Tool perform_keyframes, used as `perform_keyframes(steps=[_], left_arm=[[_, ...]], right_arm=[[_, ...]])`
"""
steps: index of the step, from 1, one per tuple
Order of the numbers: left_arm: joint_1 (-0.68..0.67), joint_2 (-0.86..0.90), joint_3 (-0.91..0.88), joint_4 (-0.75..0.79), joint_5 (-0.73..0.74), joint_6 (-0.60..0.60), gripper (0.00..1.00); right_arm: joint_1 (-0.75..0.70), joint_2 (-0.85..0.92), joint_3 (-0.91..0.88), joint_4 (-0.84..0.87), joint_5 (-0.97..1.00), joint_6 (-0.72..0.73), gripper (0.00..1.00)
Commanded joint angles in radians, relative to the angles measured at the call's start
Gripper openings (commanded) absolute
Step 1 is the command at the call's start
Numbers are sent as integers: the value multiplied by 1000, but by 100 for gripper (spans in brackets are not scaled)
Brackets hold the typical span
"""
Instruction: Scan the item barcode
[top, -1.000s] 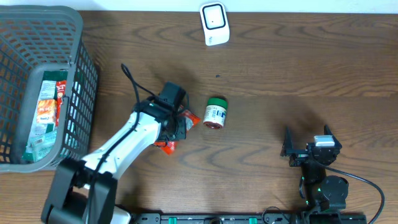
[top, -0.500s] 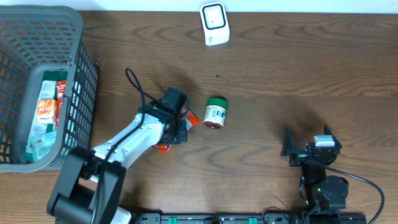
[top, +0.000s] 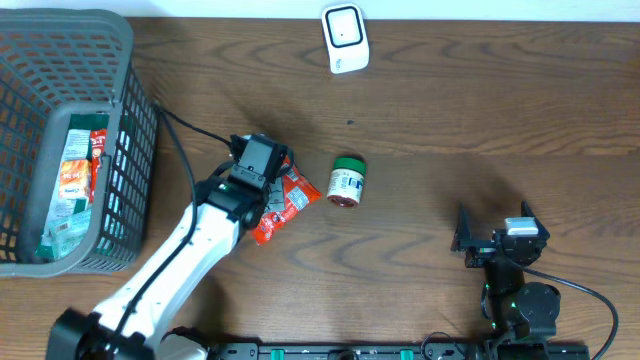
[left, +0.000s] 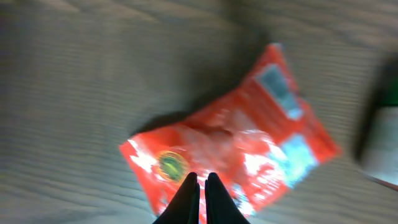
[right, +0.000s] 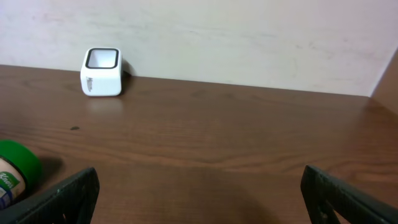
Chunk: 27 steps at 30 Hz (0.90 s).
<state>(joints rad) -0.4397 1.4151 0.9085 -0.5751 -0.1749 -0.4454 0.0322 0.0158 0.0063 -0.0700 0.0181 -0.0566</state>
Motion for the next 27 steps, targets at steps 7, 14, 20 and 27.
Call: perform_keyframes(steps=[7,14,20,27], left_arm=[[113,186,-6,84,-130,0,8],[153,213,-7,101,124,7,8],[148,213,-7,47,375,5,9],[150,211,-7,31,357,29,11]], right_arm=[[0,-3,-1,-3,-1,-9,99],[0,-3,-1,-3,-1,-9,99],[0,-3,-1,-3,-1,-9,99],[0,-3,-1,-3,-1,-9,99]])
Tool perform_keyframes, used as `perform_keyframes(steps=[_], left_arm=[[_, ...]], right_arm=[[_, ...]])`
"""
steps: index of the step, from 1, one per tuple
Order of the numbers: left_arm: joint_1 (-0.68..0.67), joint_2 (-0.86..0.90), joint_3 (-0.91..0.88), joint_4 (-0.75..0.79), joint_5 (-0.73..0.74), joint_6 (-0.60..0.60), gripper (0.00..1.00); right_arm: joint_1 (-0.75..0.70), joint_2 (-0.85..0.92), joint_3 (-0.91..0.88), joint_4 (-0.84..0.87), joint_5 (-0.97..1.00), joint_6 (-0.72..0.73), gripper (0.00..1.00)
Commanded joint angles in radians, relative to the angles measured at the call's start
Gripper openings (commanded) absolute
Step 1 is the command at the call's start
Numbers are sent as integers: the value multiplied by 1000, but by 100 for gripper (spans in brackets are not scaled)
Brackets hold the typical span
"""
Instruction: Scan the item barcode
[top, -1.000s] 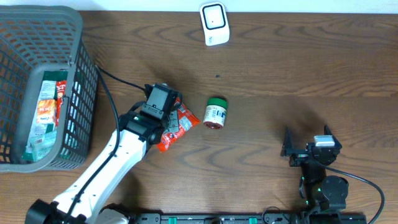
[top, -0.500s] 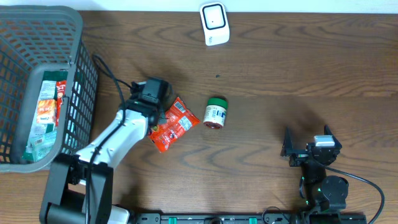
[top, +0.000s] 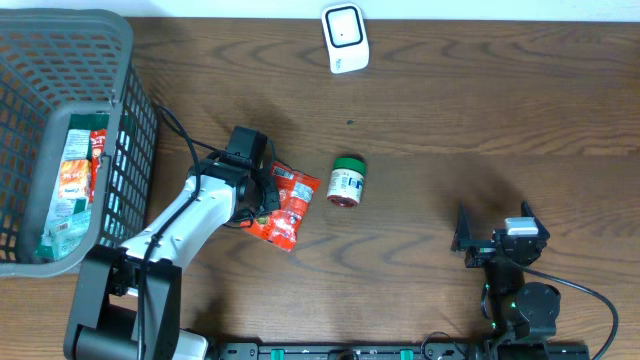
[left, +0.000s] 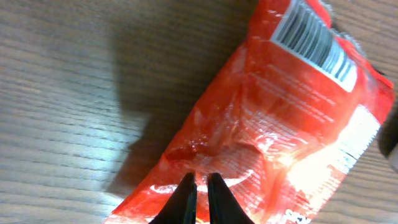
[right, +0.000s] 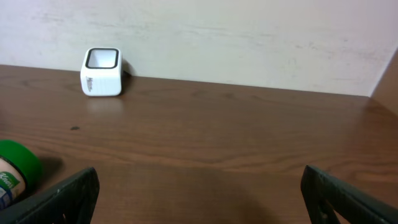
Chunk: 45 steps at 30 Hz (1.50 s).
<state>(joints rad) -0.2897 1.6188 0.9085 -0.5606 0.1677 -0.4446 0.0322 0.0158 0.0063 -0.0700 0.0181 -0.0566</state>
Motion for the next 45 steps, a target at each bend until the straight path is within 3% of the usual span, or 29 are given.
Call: perform_keyframes(steps=[1,12,17,25,45], left_arm=[[3,5,-6,34,-5,44,11],[6,17,-8,103,-210,55,12],[2,45,-18,98,-187,43,15],[2,105,-19,96,-26,43,17],[-22,127,-19,144,-18,1,17]], right_arm=[[0,-3,-1,-3,-1,-9,99],[0,-3,-1,-3,-1,-9,99],[0,-3,-1,-3,-1,-9,99],[0,-3,-1,-3,-1,-9,99],[0,-3,-1,-3,-1,-9,99]])
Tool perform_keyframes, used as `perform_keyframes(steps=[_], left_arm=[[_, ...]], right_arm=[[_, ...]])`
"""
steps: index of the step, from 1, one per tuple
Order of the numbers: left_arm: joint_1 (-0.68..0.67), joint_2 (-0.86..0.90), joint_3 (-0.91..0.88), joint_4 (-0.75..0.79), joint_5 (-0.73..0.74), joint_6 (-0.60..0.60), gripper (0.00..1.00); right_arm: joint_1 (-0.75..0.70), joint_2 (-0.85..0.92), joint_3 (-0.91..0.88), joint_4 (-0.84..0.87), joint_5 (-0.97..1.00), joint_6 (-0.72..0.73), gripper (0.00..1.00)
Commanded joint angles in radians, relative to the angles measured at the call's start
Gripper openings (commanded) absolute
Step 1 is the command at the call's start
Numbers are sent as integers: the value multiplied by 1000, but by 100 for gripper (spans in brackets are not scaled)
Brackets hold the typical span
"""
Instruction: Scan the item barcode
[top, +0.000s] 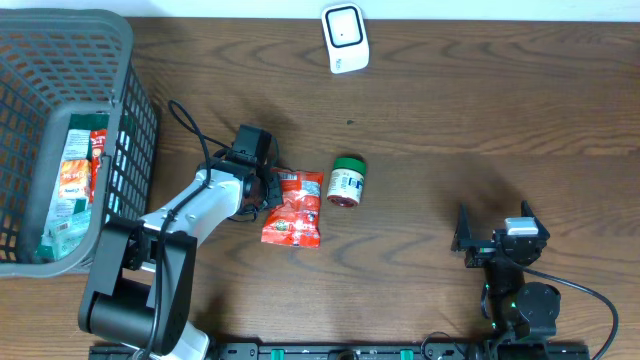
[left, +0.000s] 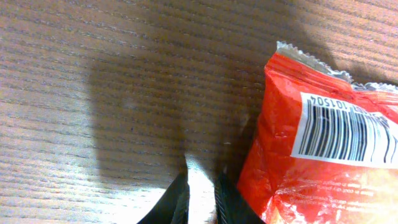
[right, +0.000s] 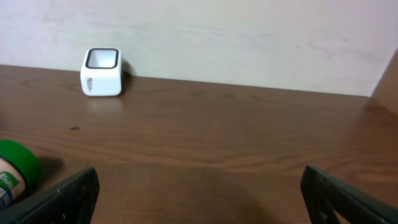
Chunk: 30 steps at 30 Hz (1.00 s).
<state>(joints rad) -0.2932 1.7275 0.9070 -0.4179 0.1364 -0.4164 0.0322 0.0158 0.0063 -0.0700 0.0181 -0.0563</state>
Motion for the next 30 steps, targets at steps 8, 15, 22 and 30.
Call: perform_keyframes(steps=[8,15,22,30], left_arm=[[-89,18,-18,35,13,-34,17],[-99,18,-18,55,12,-57,17],[-98,17,-16,63,-47,-56,17],[-78,-21,55,13,-103,-18,35]], right_arm=[[0,-3,-1,-3,-1,-9,99],[0,-3,-1,-3,-1,-9,99],[0,-3,-1,-3,-1,-9,99],[0,-3,-1,-3,-1,-9,99]])
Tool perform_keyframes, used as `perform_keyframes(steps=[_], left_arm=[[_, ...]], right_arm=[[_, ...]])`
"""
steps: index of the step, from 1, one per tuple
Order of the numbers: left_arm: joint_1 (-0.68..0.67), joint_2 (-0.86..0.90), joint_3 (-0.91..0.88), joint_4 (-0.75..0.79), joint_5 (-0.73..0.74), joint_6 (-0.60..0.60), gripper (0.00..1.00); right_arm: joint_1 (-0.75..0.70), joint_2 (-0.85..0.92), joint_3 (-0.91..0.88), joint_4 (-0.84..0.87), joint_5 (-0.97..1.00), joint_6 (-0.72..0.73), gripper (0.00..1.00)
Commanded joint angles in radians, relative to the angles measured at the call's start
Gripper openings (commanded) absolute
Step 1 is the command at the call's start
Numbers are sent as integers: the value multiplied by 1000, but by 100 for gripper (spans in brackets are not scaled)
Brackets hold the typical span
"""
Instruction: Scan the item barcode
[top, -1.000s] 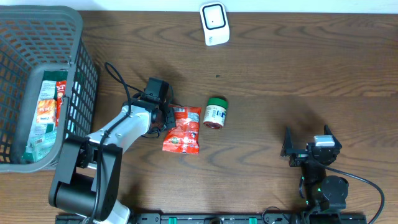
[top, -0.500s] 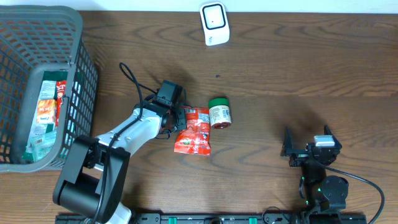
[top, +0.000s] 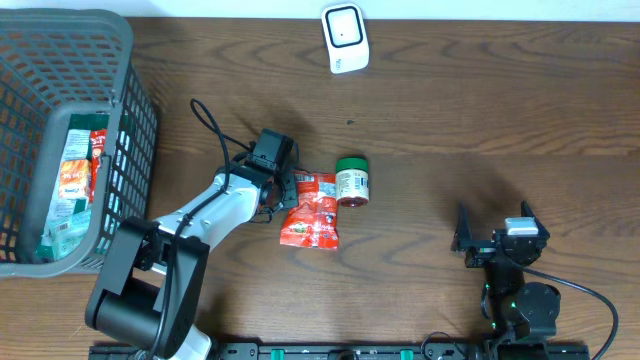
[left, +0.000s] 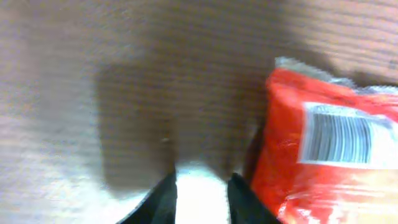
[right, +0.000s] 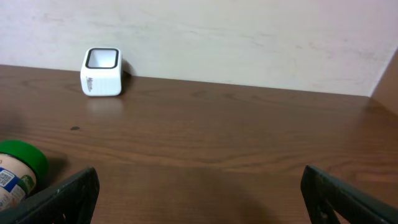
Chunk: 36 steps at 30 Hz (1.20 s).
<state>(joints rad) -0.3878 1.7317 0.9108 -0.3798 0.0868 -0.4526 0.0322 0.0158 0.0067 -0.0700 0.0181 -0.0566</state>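
Note:
A red snack packet (top: 312, 210) lies flat on the wooden table with its barcode (left: 345, 134) facing up. My left gripper (left: 200, 179) is low over the table just left of the packet's top edge. Its jaws stand slightly apart with only bare table between them. In the overhead view the left gripper (top: 288, 185) sits between its arm and the packet. The white scanner (top: 345, 38) stands at the far edge. My right gripper (right: 199, 171) rests wide open near the front right, holding nothing.
A green-capped jar (top: 351, 181) lies against the packet's upper right corner, and the jar (right: 17, 171) also shows in the right wrist view. A grey mesh basket (top: 120, 40) with more packets inside stands at the left. The left arm's cable loops behind it.
My left gripper has moved to the right and its jaws stand wider apart. The packet and the jar have both shifted a little to the right. The right arm has not moved.
The left gripper was shut over the packet, which lay slanted beside the jar. Then the packet lay turned with its barcode showing. Then the gripper stood at the packet's left top edge, jaws barely parted. Now packet and jar lie further right.

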Motion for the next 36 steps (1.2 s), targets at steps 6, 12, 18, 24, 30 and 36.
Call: perform_keyframes(steps=[6,12,18,24,30,36], left_arm=[[82,-142,203,-163,-74,60,56],[222,-241,530,-391,-92,115,69],[488,-253,824,-558,-153,150,75],[754,-222,808,-577,-152,150,77],[944,-114,772,-593,-151,168,94],[1006,59,762,-597,-148,204,96]], right_arm=[[0,-3,-1,-3,-1,-9,99],[0,-3,-1,-3,-1,-9,99],[0,-3,-1,-3,-1,-9,99],[0,-3,-1,-3,-1,-9,99],[0,-3,-1,-3,-1,-9,99],[0,-3,-1,-3,-1,-9,99]])
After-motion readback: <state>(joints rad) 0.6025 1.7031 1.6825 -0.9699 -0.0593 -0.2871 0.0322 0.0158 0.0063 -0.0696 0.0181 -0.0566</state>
